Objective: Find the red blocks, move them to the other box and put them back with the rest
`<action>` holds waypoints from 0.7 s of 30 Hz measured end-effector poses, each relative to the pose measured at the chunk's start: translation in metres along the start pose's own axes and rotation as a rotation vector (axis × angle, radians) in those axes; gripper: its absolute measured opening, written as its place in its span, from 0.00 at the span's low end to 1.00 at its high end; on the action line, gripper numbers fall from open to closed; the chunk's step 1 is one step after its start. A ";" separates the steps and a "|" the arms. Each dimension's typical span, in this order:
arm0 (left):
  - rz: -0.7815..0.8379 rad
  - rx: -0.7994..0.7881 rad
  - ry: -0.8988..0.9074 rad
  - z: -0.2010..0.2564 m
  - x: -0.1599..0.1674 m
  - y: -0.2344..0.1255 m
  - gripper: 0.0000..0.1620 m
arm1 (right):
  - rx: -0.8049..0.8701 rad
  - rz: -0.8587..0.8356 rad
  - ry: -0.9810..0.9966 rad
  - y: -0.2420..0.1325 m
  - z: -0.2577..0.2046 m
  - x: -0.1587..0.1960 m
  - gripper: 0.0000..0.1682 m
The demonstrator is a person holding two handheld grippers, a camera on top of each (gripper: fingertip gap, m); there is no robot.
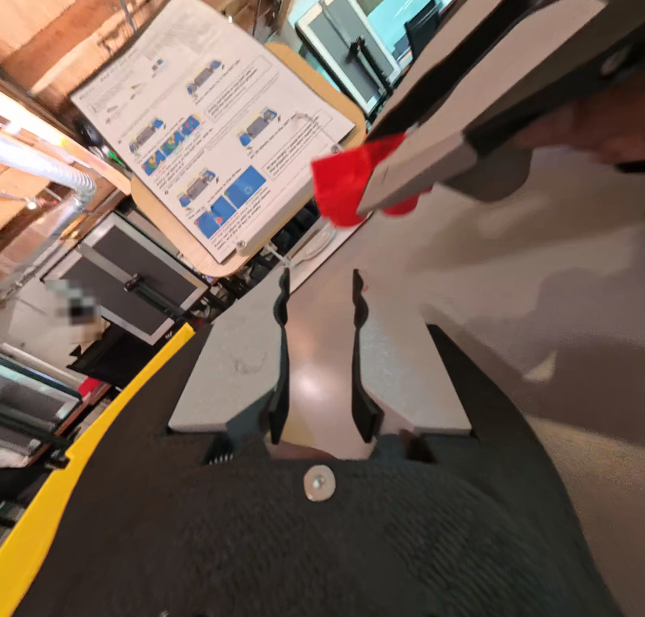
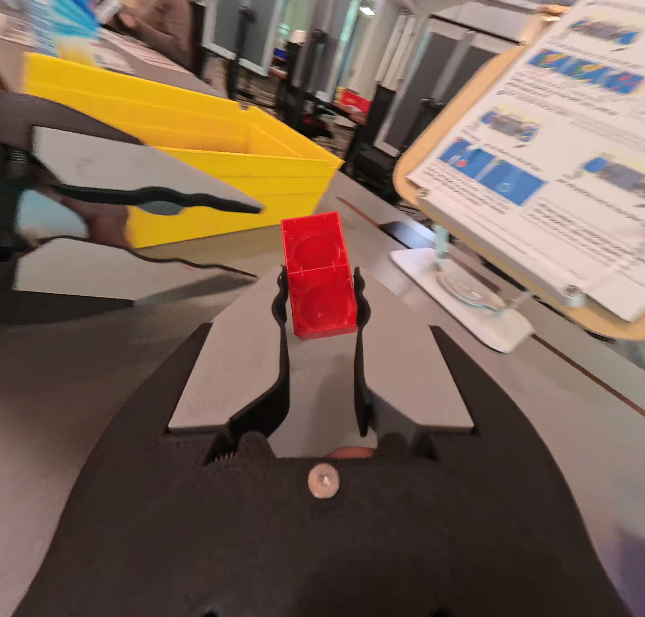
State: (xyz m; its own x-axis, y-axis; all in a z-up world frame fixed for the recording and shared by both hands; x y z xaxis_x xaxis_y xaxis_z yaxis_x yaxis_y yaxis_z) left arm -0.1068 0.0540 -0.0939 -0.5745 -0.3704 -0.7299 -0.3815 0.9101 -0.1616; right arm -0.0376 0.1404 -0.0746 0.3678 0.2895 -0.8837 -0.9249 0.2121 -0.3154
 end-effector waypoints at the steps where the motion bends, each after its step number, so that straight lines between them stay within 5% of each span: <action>1: -0.024 0.005 -0.022 -0.002 0.003 0.002 0.16 | 0.062 0.005 0.023 -0.004 0.009 0.001 0.21; 5: -0.091 0.024 -0.072 -0.006 0.013 0.009 0.06 | 0.228 0.109 0.092 -0.037 0.039 -0.006 0.21; 12: -0.144 0.031 -0.028 -0.002 0.018 0.017 0.07 | 0.601 0.098 0.045 -0.165 0.119 -0.029 0.21; 16: -0.148 0.020 -0.038 -0.004 0.018 0.018 0.09 | 0.686 0.012 0.225 -0.213 0.182 0.016 0.21; 21: -0.158 0.007 -0.018 -0.002 0.019 0.018 0.09 | 0.661 -0.121 0.395 -0.212 0.219 0.076 0.21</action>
State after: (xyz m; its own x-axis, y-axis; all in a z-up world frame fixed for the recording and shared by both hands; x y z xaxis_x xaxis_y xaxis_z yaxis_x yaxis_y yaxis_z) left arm -0.1256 0.0633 -0.1093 -0.4944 -0.5061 -0.7067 -0.4610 0.8419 -0.2805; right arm 0.2074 0.3213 0.0010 0.2857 -0.0987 -0.9532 -0.5856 0.7694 -0.2552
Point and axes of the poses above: each gripper's, where its closed fingertips meet, y out along the fingers, x out of its underside, z = x × y across the jaws, the point moved 6 cm from there along -y, back along the fingers, and after that the axes turned 14 degrees about -z, right-handed, at the moved point
